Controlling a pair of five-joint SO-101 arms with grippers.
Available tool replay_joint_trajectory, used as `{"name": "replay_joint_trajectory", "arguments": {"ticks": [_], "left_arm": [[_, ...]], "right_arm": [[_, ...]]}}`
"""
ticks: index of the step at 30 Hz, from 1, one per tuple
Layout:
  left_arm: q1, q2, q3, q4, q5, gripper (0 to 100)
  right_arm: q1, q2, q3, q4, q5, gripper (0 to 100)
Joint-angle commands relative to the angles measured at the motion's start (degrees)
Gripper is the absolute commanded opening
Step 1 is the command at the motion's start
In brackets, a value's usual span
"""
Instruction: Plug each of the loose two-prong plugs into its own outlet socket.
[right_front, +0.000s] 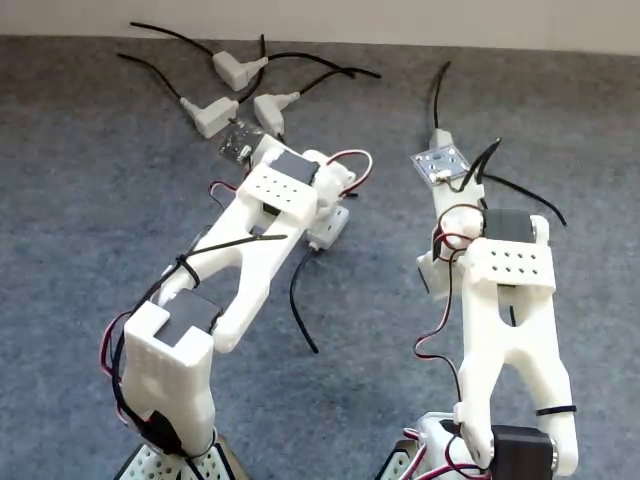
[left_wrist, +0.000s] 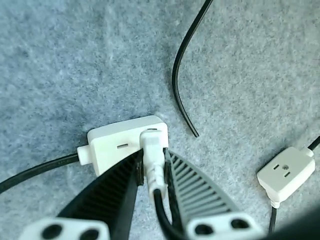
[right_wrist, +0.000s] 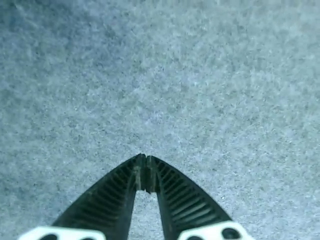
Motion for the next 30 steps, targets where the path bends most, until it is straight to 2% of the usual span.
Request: {"name": "replay_joint_trajectory", "arguments": {"ticks": [1, 30], "left_arm": [[1.3, -0.1, -1.7, -3.9, 0.0, 1], [2.7, 0.0, -1.6, -0.9, 0.0, 1]], "right_arm": [[0.3, -0.4, -0.2, -0.7, -0.5, 0.8], [0.6, -0.4, -0.2, -0.7, -0.5, 0.8]]}}
